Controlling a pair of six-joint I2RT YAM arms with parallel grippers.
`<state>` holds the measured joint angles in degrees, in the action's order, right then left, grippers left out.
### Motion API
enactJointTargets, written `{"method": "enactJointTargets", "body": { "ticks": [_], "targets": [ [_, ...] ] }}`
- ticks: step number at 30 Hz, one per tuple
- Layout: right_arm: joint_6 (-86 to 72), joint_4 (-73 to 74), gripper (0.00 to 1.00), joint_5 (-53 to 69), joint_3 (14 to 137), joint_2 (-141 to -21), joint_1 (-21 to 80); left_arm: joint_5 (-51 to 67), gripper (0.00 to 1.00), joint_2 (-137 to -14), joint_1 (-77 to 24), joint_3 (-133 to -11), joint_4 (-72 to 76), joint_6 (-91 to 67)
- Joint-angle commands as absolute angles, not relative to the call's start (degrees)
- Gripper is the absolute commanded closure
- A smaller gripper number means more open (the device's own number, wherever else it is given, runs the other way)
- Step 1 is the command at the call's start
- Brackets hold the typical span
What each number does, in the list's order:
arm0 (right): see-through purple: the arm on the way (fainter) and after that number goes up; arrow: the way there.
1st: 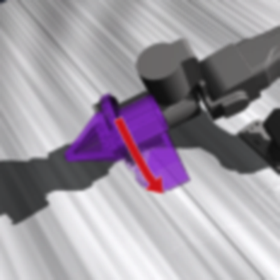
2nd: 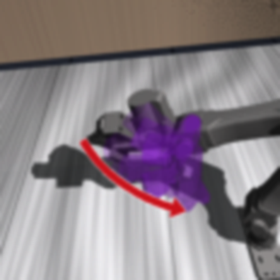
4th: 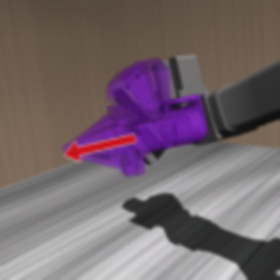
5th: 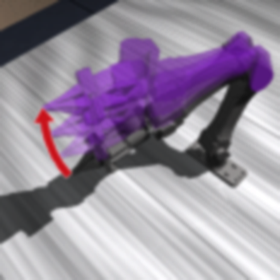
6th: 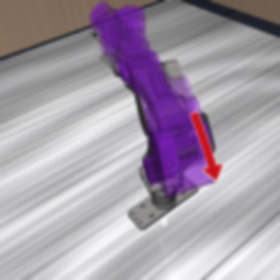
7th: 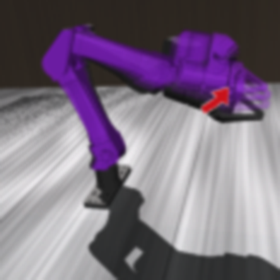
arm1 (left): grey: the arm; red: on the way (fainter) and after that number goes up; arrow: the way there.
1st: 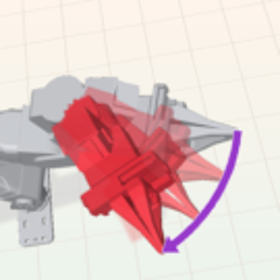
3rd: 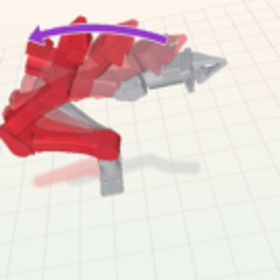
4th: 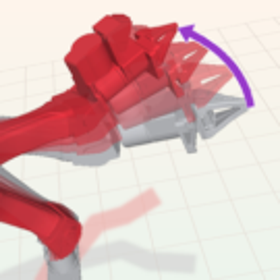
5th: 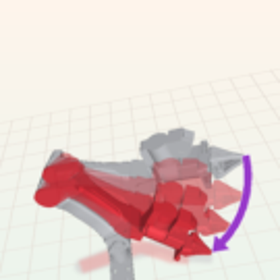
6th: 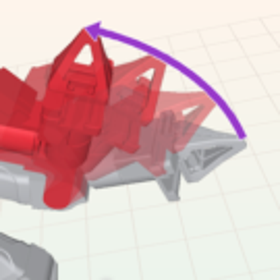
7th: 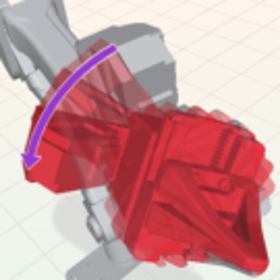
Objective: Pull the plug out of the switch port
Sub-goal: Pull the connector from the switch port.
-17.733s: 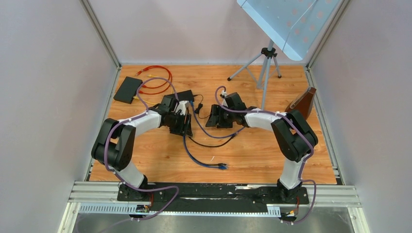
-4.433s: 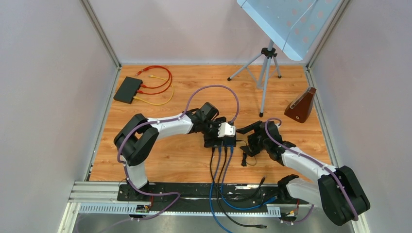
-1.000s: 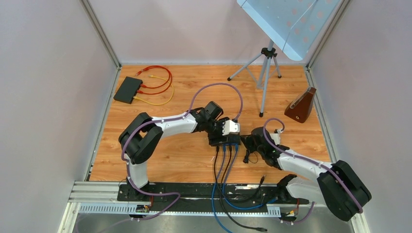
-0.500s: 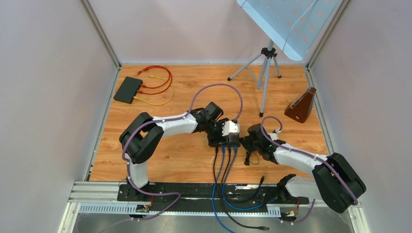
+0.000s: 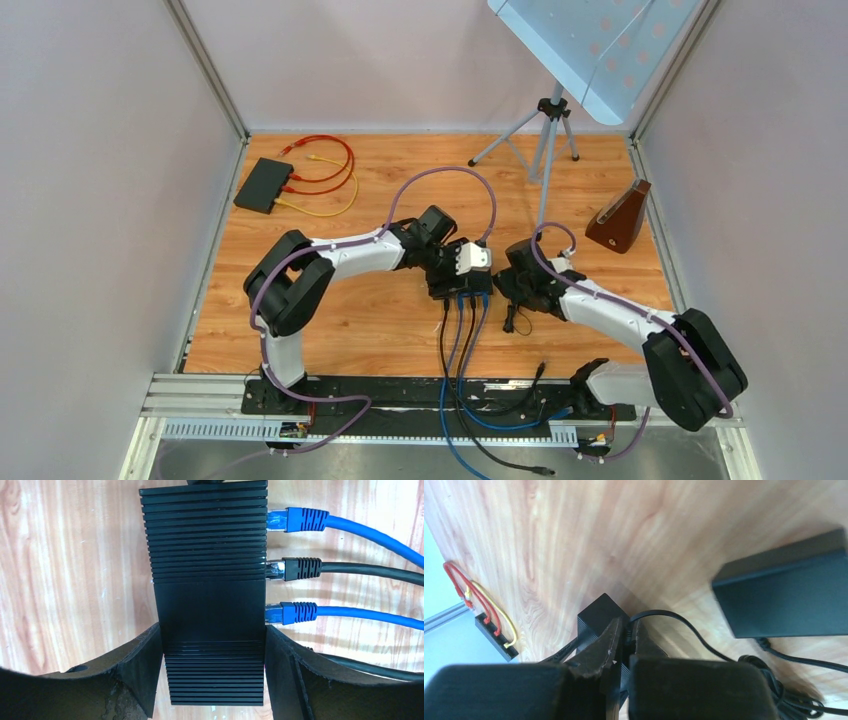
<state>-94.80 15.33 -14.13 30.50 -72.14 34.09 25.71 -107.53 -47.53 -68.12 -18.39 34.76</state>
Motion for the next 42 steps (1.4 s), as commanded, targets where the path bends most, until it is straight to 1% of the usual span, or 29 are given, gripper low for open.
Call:
{"method": "enactJointTargets", "body": {
  "ticks": [1, 2, 3, 4, 6, 8, 9, 11, 12, 13, 14, 15, 16, 17, 18, 20, 21, 22, 24, 25, 26, 27, 30, 31, 33, 35, 37, 40, 42],
  "targets": [
    [-86.64, 11.22, 1.0, -3.37, 35.98, -73.06, 29.93, 24.94, 0.51, -111.35, -47.72, -66.22, -24.77, 35.15],
    [-88.65, 9.43, 1.0, 4.02, 34.8, -73.15, 29.02, 24.99, 0.51, -111.36, -47.72, -66.19, -24.78, 35.19],
    [-90.24, 7.89, 1.0, 6.05, 33.78, -72.83, 29.08, 25.1, 0.51, -111.36, -47.72, -66.23, -24.74, 35.36],
    [-91.47, 7.3, 1.0, 5.96, 33.18, -72.45, 29.48, 25.16, 0.51, -111.42, -47.72, -66.35, -24.88, 35.39],
    [-93.62, 7.05, 1.0, 1.62, 32.39, -71.43, 30.9, 25.03, 0.51, -111.51, -47.68, -66.39, -25.02, 35.38],
    [-97.98, 4.3, 1.0, 0.09, 29.05, -69.74, 31.15, 25.2, 0.52, -111.6, -47.64, -66.38, -25.01, 35.26],
    [-100.37, -0.11, 1.0, 0.14, 26.45, -68.61, 30.96, 25.37, 0.52, -111.65, -47.64, -66.37, -25.03, 35.25],
    [-104.68, -14.08, 1.0, 2.62, 18.4, -66.09, 30.39, 25.57, 0.53, -111.7, -47.64, -66.21, -25.04, 35.1],
    [-106.29, -19.18, 1.0, 3.13, 16.53, -65.52, 30.41, 25.66, 0.53, -111.75, -47.64, -66.08, -24.98, 35.09],
    [-106.57, -19.37, 1.0, 3.1, 17.0, -65.1, 30.39, 25.91, 0.53, -111.9, -47.64, -66.02, -24.92, 35.12],
    [-104.68, -14.54, 1.0, 2.27, 19.35, -64.72, 30.41, 25.96, 0.53, -112.02, -47.64, -66.1, -24.99, 35.15],
    [-102.24, -5.55, 1.0, 0.61, 23.81, -64.71, 30.48, 25.91, 0.53, -112.29, -47.64, -66.38, -25.12, 35.15],
    [-100.69, 7.3, 1.0, -3.63, 29.18, -65.49, 30.89, 25.83, 0.53, -112.4, -47.64, -66.55, -25.22, 35.16],
    [-99.02, 17.02, 1.0, -8.52, 33.74, -66.83, 31.57, 25.71, 0.53, -112.47, -47.64, -66.73, -25.4, 35.16],
    [-96.91, 23.28, 1.0, -12.48, 37.18, -68.46, 31.91, 25.64, 0.53, -112.44, -47.64, -66.77, -25.49, 35.18],
    [-96.84, 29.77, 1.0, -16.4, 39.94, -71.54, 31.87, 25.5, 0.53, -112.35, -47.56, -66.92, -25.5, 35.12],
    [-97.61, 29.24, 1.0, -15.4, 39.15, -72.06, 31.44, 25.38, 0.54, -112.35, -47.55, -66.96, -25.51, 35.05],
    [-96.61, 25.57, 1.0, -9.93, 36.62, -71.83, 29.92, 25.43, 0.54, -112.43, -47.51, -67.01, -25.68, 35.0],
    [-96.58, 12.64, 1.0, 0.99, 30.0, -69.69, 28.05, 25.75, 0.54, -112.57, -47.54, -67.08, -26.01, 34.98],
    [-97.26, 8.89, 1.0, 2.09, 27.9, -68.16, 28.71, 25.79, 0.55, -112.54, -47.55, -66.95, -25.97, 34.94],
    [-98.08, 7.86, 1.0, 0.58, 27.05, -66.38, 30.35, 25.94, 0.55, -112.48, -47.55, -66.83, -25.9, 34.75],
    [-98.9, 8.34, 1.0, -5.23, 26.73, -64.78, 31.29, 25.98, 0.55, -112.32, -47.57, -66.52, -25.68, 34.69],
    [-100.81, 8.39, 1.0, -12.12, 24.66, -60.6, 31.42, 26.14, 0.55, -112.29, -47.55, -66.31, -25.42, 34.42],
    [-99.41, 8.81, 1.0, -11.03, 25.11, -59.99, 30.24, 26.17, 0.55, -112.31, -47.55, -66.45, -25.56, 34.35],
    [-93.61, 12.48, 1.0, -3.71, 28.69, -61.85, 26.08, 26.13, 0.56, -112.47, -47.55, -67.04, -26.09, 33.85],
    [-93.65, 19.47, 1.0, -1.15, 31.94, -64.68, 24.78, 26.37, 0.56, -112.62, -47.47, -67.48, -26.67, 34.1],
    [-93.75, 18.75, 1.0, -0.97, 31.37, -66.13, 24.73, 26.43, 0.56, -112.67, -47.44, -67.53, -26.74, 34.32],
    [-88.2, 12.7, 1.0, 5.41, 30.73, -68.61, 24.3, 26.51, 0.57, -112.61, -47.46, -67.54, -26.83, 34.32],
    [-80.28, 17.24, 1.0, 4.56, 35.8, -72.04, 24.89, 26.77, 0.57, -112.51, -47.46, -67.52, -26.99, 34.05]
  ]
}}
